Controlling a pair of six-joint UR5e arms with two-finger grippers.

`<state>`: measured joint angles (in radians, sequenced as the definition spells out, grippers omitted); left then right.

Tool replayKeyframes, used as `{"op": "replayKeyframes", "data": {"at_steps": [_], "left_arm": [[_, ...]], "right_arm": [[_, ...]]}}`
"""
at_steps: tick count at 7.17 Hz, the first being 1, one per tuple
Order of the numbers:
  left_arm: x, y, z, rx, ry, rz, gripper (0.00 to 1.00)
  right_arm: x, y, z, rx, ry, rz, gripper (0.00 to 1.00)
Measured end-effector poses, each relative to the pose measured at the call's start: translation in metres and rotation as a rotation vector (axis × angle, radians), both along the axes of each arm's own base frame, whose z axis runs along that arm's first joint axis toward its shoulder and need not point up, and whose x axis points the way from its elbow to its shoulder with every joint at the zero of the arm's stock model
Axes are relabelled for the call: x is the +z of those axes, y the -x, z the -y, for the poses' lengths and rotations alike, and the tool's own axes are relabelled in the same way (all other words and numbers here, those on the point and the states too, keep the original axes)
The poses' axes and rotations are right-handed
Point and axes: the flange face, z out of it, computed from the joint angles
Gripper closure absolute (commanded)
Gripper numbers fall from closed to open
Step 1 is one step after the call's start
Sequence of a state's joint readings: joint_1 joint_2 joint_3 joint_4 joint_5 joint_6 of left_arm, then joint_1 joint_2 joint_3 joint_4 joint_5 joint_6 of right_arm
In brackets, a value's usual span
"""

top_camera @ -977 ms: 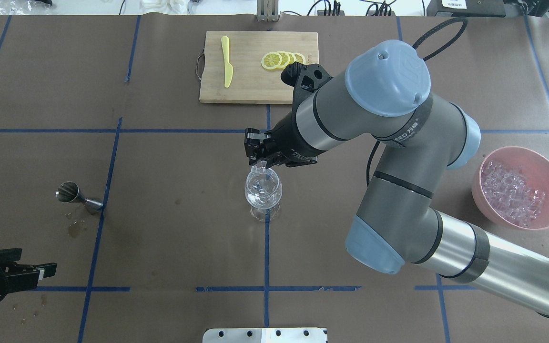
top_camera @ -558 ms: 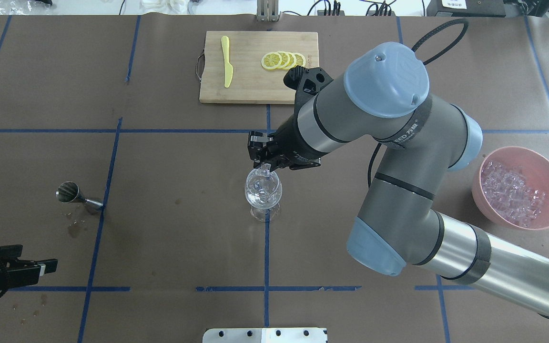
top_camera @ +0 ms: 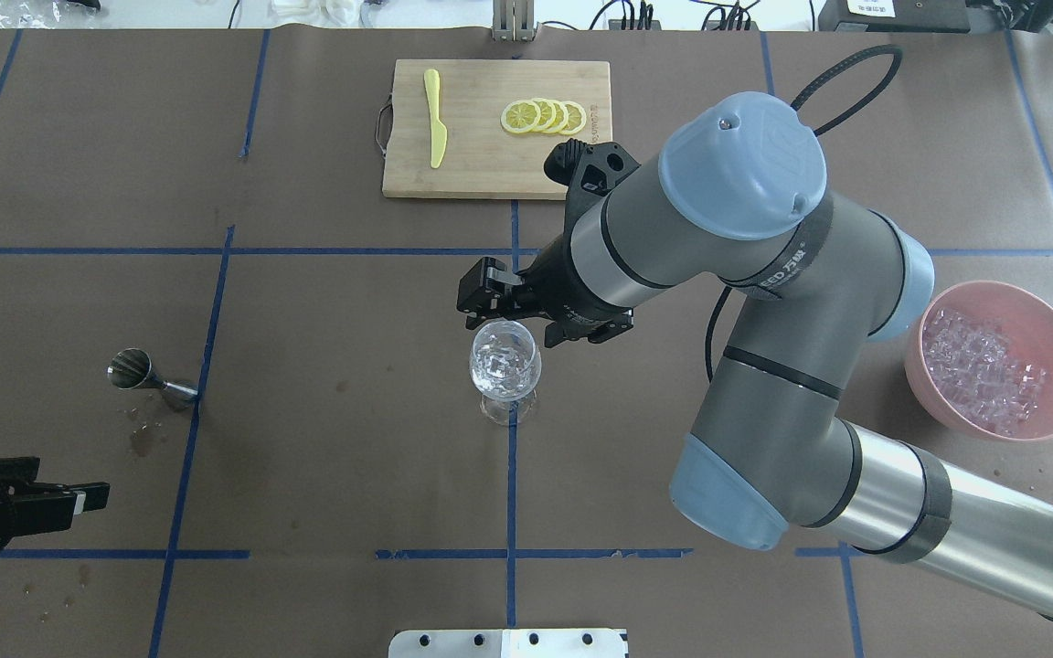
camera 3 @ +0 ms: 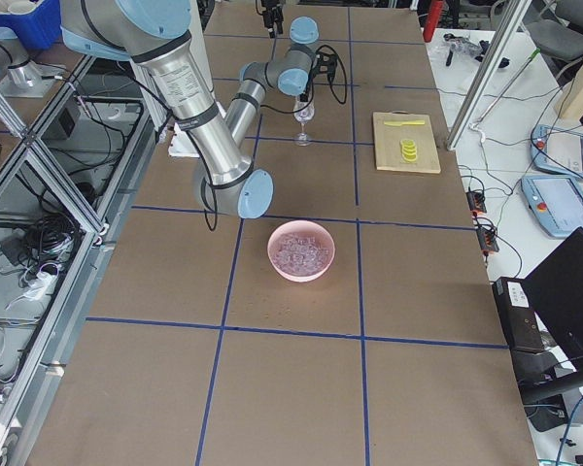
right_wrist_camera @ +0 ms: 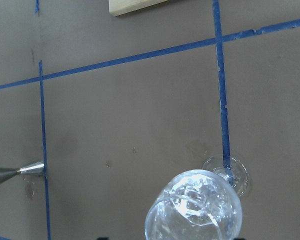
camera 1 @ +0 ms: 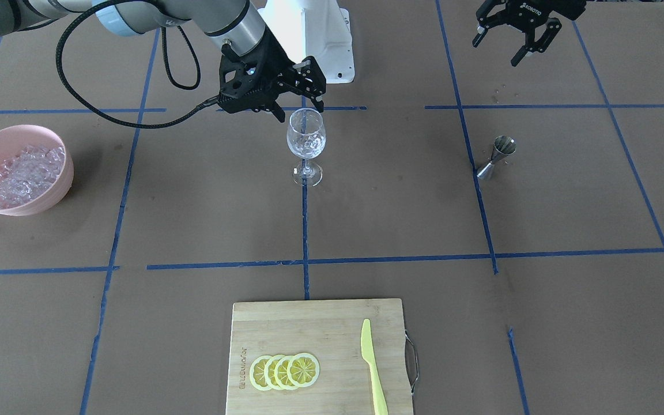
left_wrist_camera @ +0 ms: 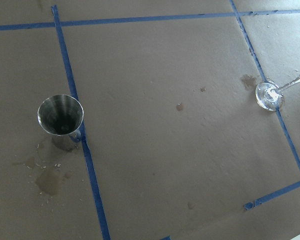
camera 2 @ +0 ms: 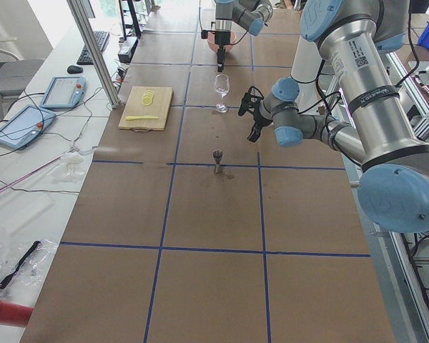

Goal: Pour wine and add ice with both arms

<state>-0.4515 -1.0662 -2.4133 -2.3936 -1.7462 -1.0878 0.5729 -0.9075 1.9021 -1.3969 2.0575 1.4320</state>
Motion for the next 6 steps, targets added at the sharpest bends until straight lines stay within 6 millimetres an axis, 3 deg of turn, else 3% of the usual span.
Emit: {"op": "replayKeyframes", "data": {"at_steps": [3,4,6], "left_arm": [[-0.014,0.025,0.031,0.033,-0.054,0.055,0.0],[-0.018,0.036,0.057,0.027,-0.095,0.105,0.0],[-0.04,0.07,0.139,-0.034,-0.171,0.24,0.0]], "right_arm": [[0.007,-0.018,0.008,0.018,0.022,-0.043,0.0],[0.019,-0.035,0.02,0.038,0.023,-0.083,0.0],[0.067,-0.077,0.05,0.047,-0.031,-0.21,0.0]]}}
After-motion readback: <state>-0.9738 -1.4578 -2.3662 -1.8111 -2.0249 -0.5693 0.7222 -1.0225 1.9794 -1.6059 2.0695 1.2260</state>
